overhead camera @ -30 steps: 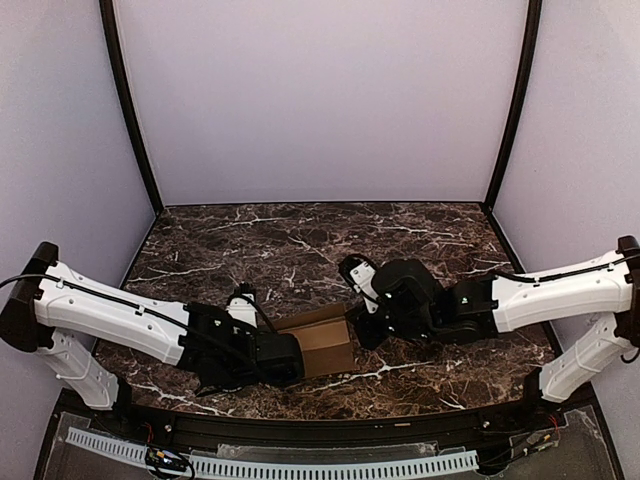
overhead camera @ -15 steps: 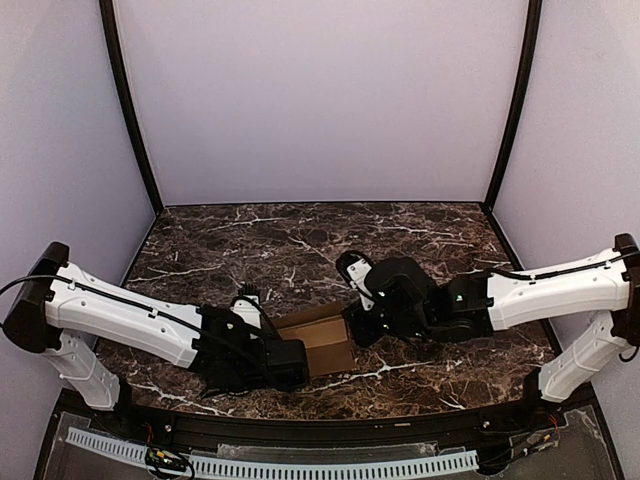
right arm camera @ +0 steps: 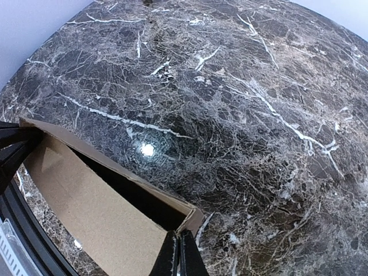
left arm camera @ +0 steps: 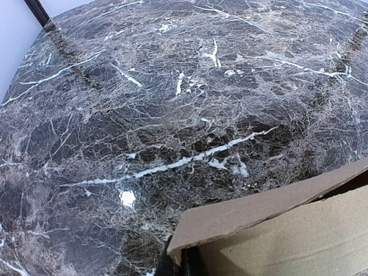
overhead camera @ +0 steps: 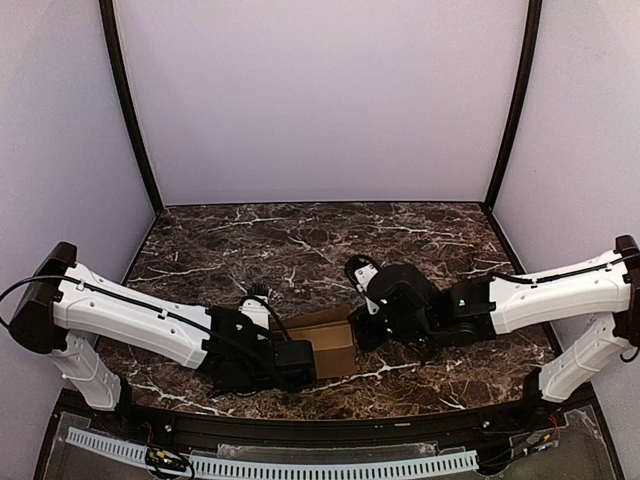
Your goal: Fold the paper box
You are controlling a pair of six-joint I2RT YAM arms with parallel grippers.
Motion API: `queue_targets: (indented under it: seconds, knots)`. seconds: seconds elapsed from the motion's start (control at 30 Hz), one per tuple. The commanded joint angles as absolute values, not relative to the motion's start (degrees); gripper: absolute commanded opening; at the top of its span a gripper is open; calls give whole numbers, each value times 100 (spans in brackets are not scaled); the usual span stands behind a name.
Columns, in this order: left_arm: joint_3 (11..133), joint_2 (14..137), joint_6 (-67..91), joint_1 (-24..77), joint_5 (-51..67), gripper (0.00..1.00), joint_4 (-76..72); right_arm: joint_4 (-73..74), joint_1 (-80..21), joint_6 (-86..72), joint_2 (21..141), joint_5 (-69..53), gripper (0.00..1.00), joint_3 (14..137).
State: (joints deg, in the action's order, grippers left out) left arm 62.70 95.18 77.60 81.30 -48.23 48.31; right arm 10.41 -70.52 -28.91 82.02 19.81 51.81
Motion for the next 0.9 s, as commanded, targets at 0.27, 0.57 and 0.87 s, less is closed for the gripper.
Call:
queue_targets:
  seconds: [0.27, 0.57, 0.87]
  knots:
    - [6605, 10210, 7278, 8439, -4454, 1, 4249, 395, -7312, -3867, 7694, 1609, 0, 4615]
    - [6704, 10433, 7237, 8543, -4559, 1, 4267, 633, -7320, -4138, 7333, 1539, 0, 4632]
    - [6835, 10529, 7225, 8600, -4642, 1, 4365, 651, -7320, -4574, 7313, 1428, 0, 4754]
